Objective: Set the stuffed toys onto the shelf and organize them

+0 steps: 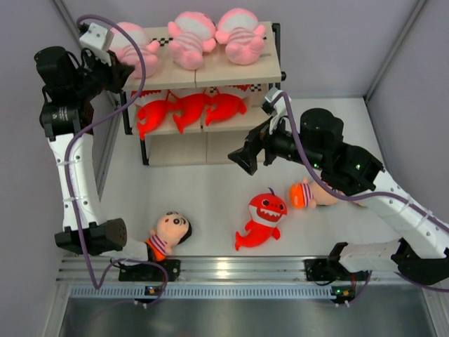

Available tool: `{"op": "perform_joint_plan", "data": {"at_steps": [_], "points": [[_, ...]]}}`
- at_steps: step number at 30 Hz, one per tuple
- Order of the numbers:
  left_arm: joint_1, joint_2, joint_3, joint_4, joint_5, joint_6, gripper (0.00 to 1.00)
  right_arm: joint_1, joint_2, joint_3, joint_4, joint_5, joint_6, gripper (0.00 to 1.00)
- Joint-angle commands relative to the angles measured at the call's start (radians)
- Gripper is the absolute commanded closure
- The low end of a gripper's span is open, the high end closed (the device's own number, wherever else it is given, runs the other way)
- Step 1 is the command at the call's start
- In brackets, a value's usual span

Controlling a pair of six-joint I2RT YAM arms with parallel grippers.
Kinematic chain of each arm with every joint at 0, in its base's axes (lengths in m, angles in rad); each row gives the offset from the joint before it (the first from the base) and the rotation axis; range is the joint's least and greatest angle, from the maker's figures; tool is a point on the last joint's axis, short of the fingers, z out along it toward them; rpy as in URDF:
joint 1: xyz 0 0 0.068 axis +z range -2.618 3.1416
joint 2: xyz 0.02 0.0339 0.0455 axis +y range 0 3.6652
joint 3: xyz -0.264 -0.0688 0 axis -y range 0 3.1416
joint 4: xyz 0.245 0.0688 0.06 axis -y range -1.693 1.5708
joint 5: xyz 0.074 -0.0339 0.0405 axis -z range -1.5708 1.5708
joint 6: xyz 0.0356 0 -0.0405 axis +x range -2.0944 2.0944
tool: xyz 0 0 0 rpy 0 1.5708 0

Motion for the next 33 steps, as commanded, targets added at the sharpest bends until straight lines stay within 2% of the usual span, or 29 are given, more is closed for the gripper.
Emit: {"op": "perform_joint_plan", "data": {"at_steps": [1, 7, 11, 26, 28, 29, 32, 33], "points": [[0.031, -0.003, 0.034, 0.058, 0.189, -0.059, 1.00, -0.004, -0.020, 0.003, 0.051, -0.019, 0.006, 0.01], [0.040, 0.027, 0.060, 0.058, 0.180, -0.060, 1.00, -0.006, -0.023, -0.001, 0.048, -0.019, 0.006, 0.01], [0.046, 0.085, 0.118, 0.058, 0.257, -0.118, 1.00, -0.006, -0.022, -0.006, 0.047, -0.023, 0.011, 0.01], [0.064, 0.164, 0.172, 0.059, 0.261, -0.134, 1.00, -0.006, -0.069, -0.069, 0.050, 0.006, 0.028, 0.01], [0.064, 0.171, 0.173, 0.059, 0.261, -0.136, 0.91, -0.006, -0.075, -0.078, 0.051, 0.010, 0.028, 0.01], [0.066, 0.171, 0.172, 0.058, 0.252, -0.137, 0.78, -0.004, -0.082, -0.081, 0.047, 0.020, 0.029, 0.00], [0.067, 0.171, 0.166, 0.059, 0.220, -0.136, 0.69, -0.006, -0.089, -0.087, 0.039, 0.033, 0.034, 0.01], [0.069, 0.167, 0.163, 0.058, 0.187, -0.134, 0.62, -0.006, -0.092, -0.090, 0.036, 0.038, 0.040, 0.01]]}}
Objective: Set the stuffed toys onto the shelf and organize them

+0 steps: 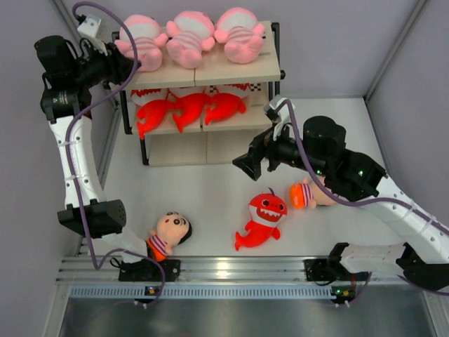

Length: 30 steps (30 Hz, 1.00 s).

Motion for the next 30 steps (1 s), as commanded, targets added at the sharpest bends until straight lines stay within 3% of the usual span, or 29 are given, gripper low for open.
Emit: {"op": "perform_joint_plan", "data": {"at_steps": [1, 5, 12, 17, 21, 25, 30], "points": [[0.012, -0.004, 0.022, 0.043, -0.051, -0.007, 0.58, -0.004, -0.039, -0.011, 0.028, 0.030, 0.024, 0.00], [0.021, -0.018, 0.018, 0.043, -0.094, -0.005, 0.50, -0.006, -0.086, -0.046, 0.022, 0.056, 0.065, 0.01], [0.032, -0.076, -0.034, 0.043, -0.177, -0.004, 0.31, -0.004, -0.128, -0.124, -0.172, 0.353, 0.238, 0.00], [0.032, -0.170, -0.126, 0.042, -0.216, 0.042, 0.23, -0.006, -0.154, -0.317, -0.267, 0.469, 0.405, 0.01], [0.032, -0.251, -0.214, 0.043, -0.183, 0.075, 0.21, -0.006, -0.216, -0.535, -0.190, 0.374, 0.592, 0.01], [0.032, -0.333, -0.299, 0.043, -0.208, 0.105, 0.20, 0.008, -0.284, -0.811, 0.018, 0.283, 0.743, 0.10], [0.032, -0.483, -0.472, 0.043, -0.217, 0.139, 0.19, 0.069, -0.322, -0.956, 0.181, 0.297, 0.837, 0.15]]}}
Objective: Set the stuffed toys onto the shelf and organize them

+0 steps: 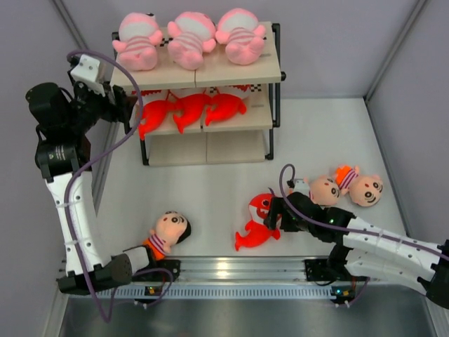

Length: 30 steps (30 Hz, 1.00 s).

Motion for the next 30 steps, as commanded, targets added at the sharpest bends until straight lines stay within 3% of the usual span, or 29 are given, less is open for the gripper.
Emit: {"op": "perform_joint_plan", "data": {"at_steps": [1, 6, 9, 12, 13, 15, 16, 17, 24, 28, 30], "points": [[0.007, -0.098, -0.098, 0.032, -0.021, 0.047, 0.18, 0.039, -0.019, -0.047, 0.238, -0.004, 0.108, 0.15], [0.007, -0.254, -0.227, -0.039, -0.023, 0.055, 0.18, 0.044, 0.053, -0.126, 0.443, -0.036, 0.105, 0.15], [0.007, -0.334, -0.321, -0.122, 0.061, 0.084, 0.19, 0.044, 0.099, -0.144, 0.444, 0.007, 0.111, 0.23], [0.005, -0.391, -0.425, -0.221, 0.149, 0.127, 0.20, 0.046, 0.128, -0.140, 0.434, 0.065, 0.076, 0.49], [0.005, -0.398, -0.450, -0.247, 0.167, 0.154, 0.20, 0.044, 0.136, -0.129, 0.431, 0.076, 0.059, 0.66], [0.005, -0.414, -0.525, -0.298, 0.193, 0.188, 0.20, 0.044, 0.136, -0.095, 0.421, 0.099, -0.005, 0.81], [0.003, -0.417, -0.543, -0.309, 0.193, 0.226, 0.20, 0.046, 0.133, -0.077, 0.406, 0.102, -0.033, 0.97], [0.003, -0.420, -0.575, -0.315, 0.187, 0.242, 0.19, 0.047, 0.132, -0.058, 0.398, 0.110, -0.095, 1.00], [-0.035, -0.397, -0.645, -0.358, 0.232, 0.350, 0.13, 0.136, 0.174, 0.248, 0.366, 0.148, -0.411, 1.00], [-0.082, -0.388, -0.648, -0.357, 0.333, 0.367, 0.02, 0.216, 0.355, 0.467, 0.345, 0.151, -0.569, 1.00], [-0.111, -0.377, -0.643, -0.357, 0.379, 0.355, 0.02, 0.262, 0.424, 0.593, 0.328, 0.145, -0.629, 1.00]]}}
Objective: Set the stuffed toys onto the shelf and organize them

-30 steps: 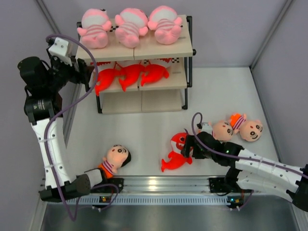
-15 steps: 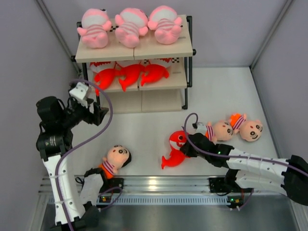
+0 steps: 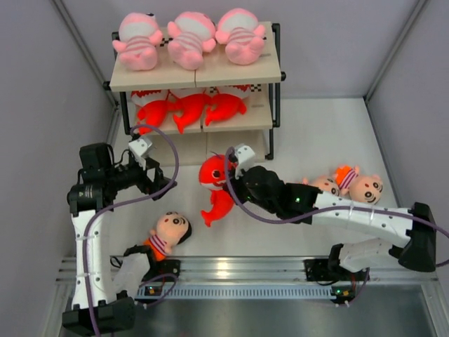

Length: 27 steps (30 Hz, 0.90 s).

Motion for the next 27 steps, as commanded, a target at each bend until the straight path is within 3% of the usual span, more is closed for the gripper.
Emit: {"op": "perform_joint_plan", "data": {"at_steps": [1, 6, 11, 12, 14, 15, 16, 17, 18, 21, 24, 27], "points": [[-0.041, 0.009, 0.010, -0.005, 0.128, 0.027, 0.02, 0.074, 0.144, 0.193, 0.003, 0.015, -0.181, 1.00], [-0.089, -0.027, -0.004, -0.007, 0.155, 0.047, 0.02, 0.088, 0.270, 0.390, 0.006, -0.103, -0.218, 1.00], [-0.109, -0.024, -0.002, -0.005, 0.182, 0.056, 0.04, 0.122, 0.303, 0.438, 0.063, -0.248, -0.319, 1.00], [-0.109, -0.017, 0.002, -0.005, 0.174, 0.052, 0.22, 0.129, 0.296, 0.427, 0.075, -0.265, -0.333, 1.00], [-0.109, 0.005, 0.005, -0.007, 0.175, 0.041, 0.47, 0.142, 0.272, 0.404, 0.112, -0.296, -0.350, 1.00], [-0.109, 0.011, 0.007, -0.005, 0.185, 0.032, 0.83, 0.142, 0.264, 0.395, 0.128, -0.295, -0.348, 0.99], [-0.107, 0.020, 0.008, -0.007, 0.185, 0.026, 0.96, 0.140, 0.241, 0.382, 0.140, -0.270, -0.345, 0.96], [-0.109, 0.022, 0.013, -0.007, 0.183, 0.016, 0.99, 0.139, 0.229, 0.370, 0.167, -0.247, -0.339, 0.88], [-0.109, 0.028, 0.019, -0.008, 0.188, -0.003, 1.00, 0.137, 0.218, 0.346, 0.175, -0.223, -0.330, 0.58], [-0.107, 0.061, 0.077, -0.005, 0.218, -0.087, 1.00, 0.108, 0.119, 0.255, 0.197, -0.161, -0.233, 0.11], [-0.104, 0.088, 0.153, -0.005, 0.244, -0.152, 1.00, 0.056, 0.010, 0.058, 0.303, -0.152, -0.086, 0.03], [-0.104, 0.089, 0.191, -0.005, 0.278, -0.162, 1.00, 0.031, -0.140, -0.160, 0.458, -0.170, 0.044, 0.01]]}}
